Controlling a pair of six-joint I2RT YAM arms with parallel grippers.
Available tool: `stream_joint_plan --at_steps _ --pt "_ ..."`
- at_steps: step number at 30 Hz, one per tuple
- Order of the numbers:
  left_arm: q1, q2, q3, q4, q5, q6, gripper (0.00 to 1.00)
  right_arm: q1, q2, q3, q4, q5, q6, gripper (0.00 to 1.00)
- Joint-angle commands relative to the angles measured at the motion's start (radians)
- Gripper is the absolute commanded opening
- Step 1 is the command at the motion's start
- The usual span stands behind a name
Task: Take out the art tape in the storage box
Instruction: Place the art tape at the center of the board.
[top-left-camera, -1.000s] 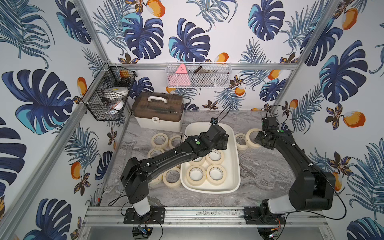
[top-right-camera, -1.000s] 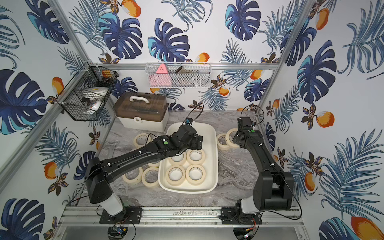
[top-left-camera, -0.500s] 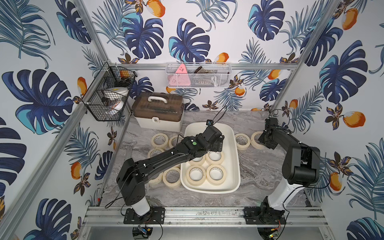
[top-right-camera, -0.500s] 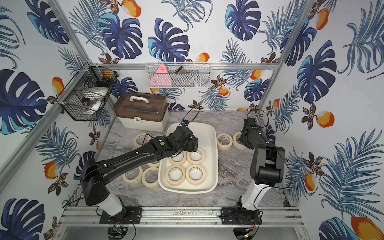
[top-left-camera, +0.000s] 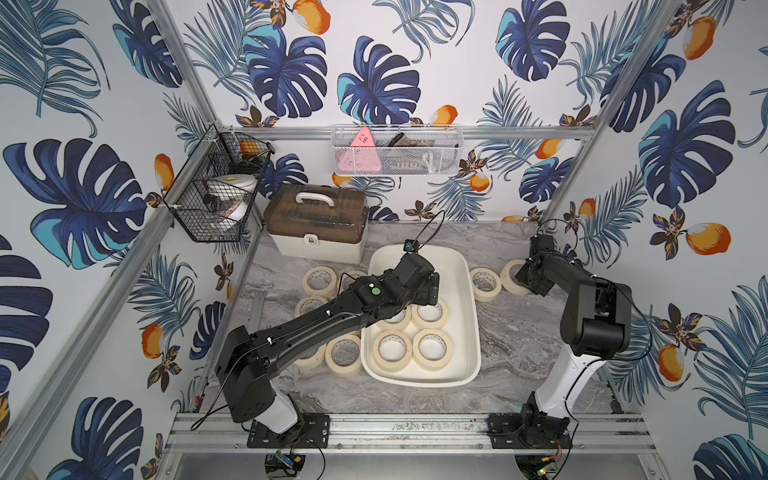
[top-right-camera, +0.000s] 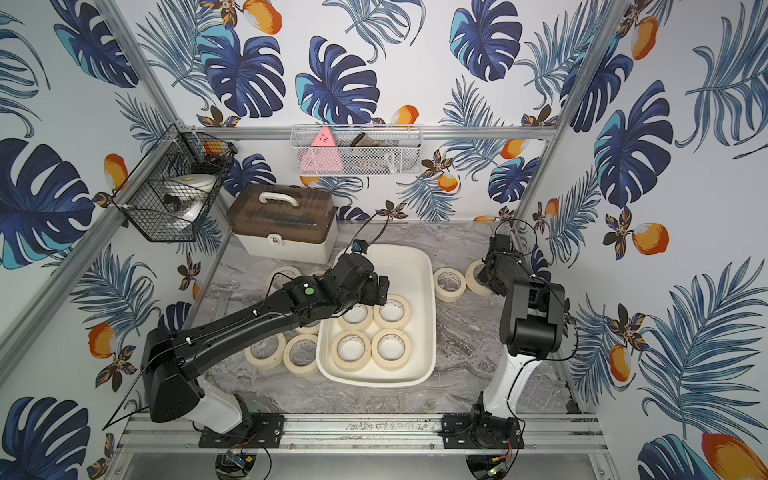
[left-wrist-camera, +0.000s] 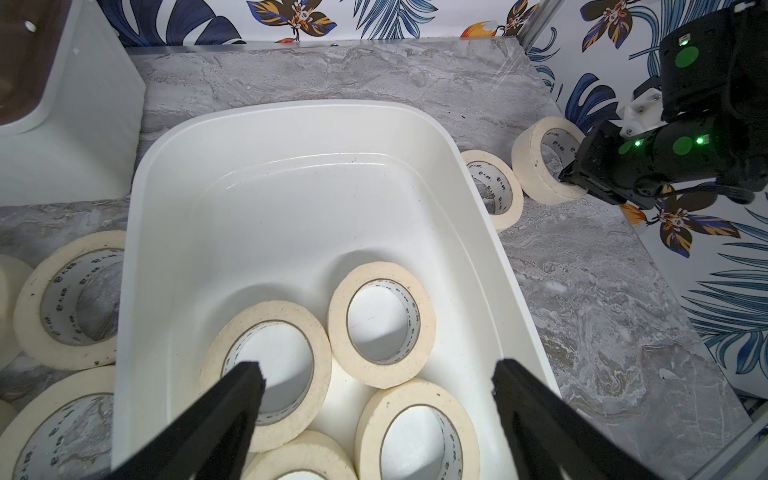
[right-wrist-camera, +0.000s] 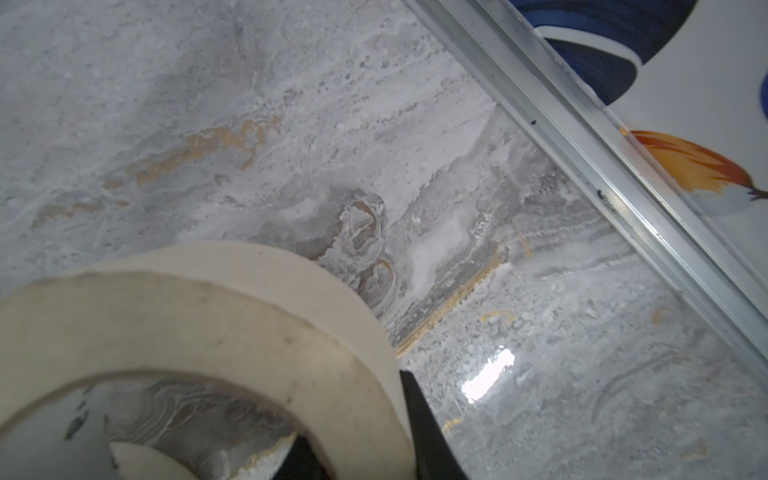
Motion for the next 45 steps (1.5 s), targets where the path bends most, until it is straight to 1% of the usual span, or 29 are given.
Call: stream_joint_plan --at_steps 1,4,8,12,15,20,25,34,36,39,41,45 --pt "0.006 -0.013 -0.011 -0.006 -0.011 -0.009 0.94 0.000 0.005 -0.011 0.018 -0.007 0.004 0.00" --pt "0.006 -0.015 -0.015 -0.004 -0.010 -0.012 0.94 -0.003 0.000 -0.025 0.027 0.001 0.010 0.00" --pt "0.006 -0.011 -0.013 -0.003 0.000 -0.014 0.94 -0.008 -0.024 -0.027 0.023 -0.040 0.008 0.00" --pt "0.006 -0.010 -0.012 -0.003 0.002 -0.016 0.94 -0.008 -0.089 -0.053 0.029 -0.077 -0.004 0.00" --pt "0.005 -0.014 -0.018 0.000 0.002 -0.019 0.94 -0.013 -0.111 -0.056 0.022 -0.061 -0.015 0.00" --pt "0.006 -0.016 -0.019 -0.003 0.003 -0.019 0.94 -0.036 -0.103 -0.051 0.011 -0.060 -0.010 0.00" --pt "0.005 -0.018 -0.021 -0.006 0.001 -0.017 0.94 -0.038 -0.053 -0.041 0.017 -0.048 -0.004 0.00" --pt "0.007 -0.036 -0.036 -0.012 -0.015 -0.015 0.94 -0.028 0.022 -0.019 0.025 -0.082 -0.002 0.00" --pt "0.007 -0.035 -0.034 -0.015 -0.015 -0.017 0.94 -0.025 0.030 -0.016 0.026 -0.085 -0.004 0.11" --pt "0.007 -0.035 -0.034 -0.015 -0.013 -0.019 0.94 -0.023 0.031 -0.016 0.022 -0.090 -0.002 0.30" --pt "0.007 -0.037 -0.036 -0.017 -0.012 -0.020 0.94 -0.023 0.029 -0.012 0.018 -0.097 -0.002 0.33" --pt "0.007 -0.044 -0.040 -0.024 -0.009 -0.020 0.94 -0.023 -0.002 -0.006 -0.007 -0.103 -0.004 0.46"
